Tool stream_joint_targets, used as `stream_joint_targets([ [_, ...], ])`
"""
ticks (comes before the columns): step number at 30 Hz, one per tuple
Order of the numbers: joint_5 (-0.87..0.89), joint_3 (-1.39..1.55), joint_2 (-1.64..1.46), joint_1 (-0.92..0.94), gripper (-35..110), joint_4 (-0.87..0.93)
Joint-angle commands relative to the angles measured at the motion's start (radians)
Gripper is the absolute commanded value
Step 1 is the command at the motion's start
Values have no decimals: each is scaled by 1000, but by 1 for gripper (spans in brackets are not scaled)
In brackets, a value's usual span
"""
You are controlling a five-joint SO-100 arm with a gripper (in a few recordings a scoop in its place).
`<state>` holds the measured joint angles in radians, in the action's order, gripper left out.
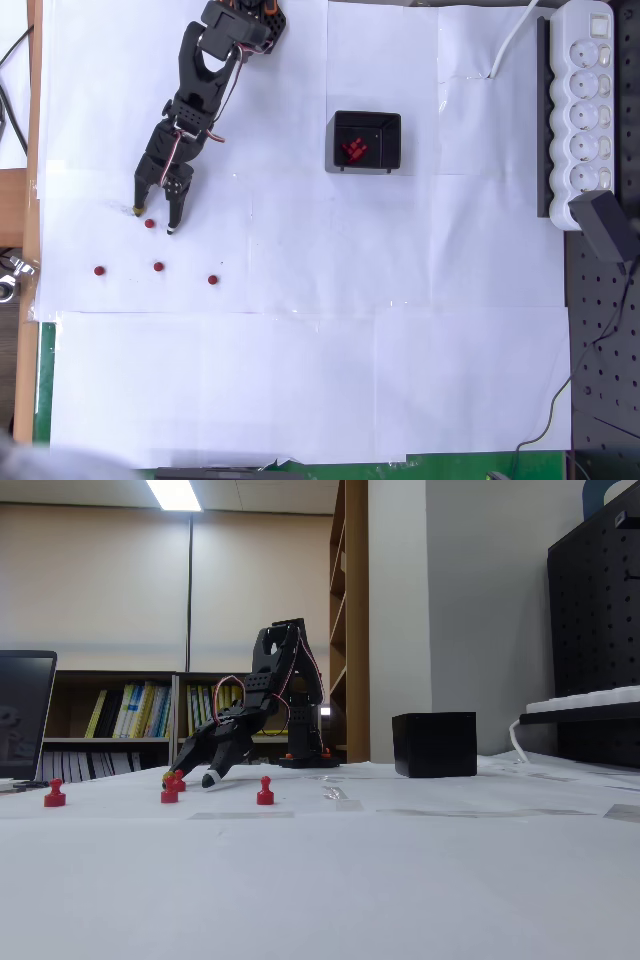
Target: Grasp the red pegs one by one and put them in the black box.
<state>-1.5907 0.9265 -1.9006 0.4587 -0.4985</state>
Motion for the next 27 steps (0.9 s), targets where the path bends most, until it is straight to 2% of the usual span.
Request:
stream_joint_targets([
  [1,-6,43,-20,-17,25,-28],
  [17,-6,86,-67,-15,25,-29],
  [23,-6,87,-69,-15,19,-29],
  [27,-6,87,-69,-14,9,-29],
])
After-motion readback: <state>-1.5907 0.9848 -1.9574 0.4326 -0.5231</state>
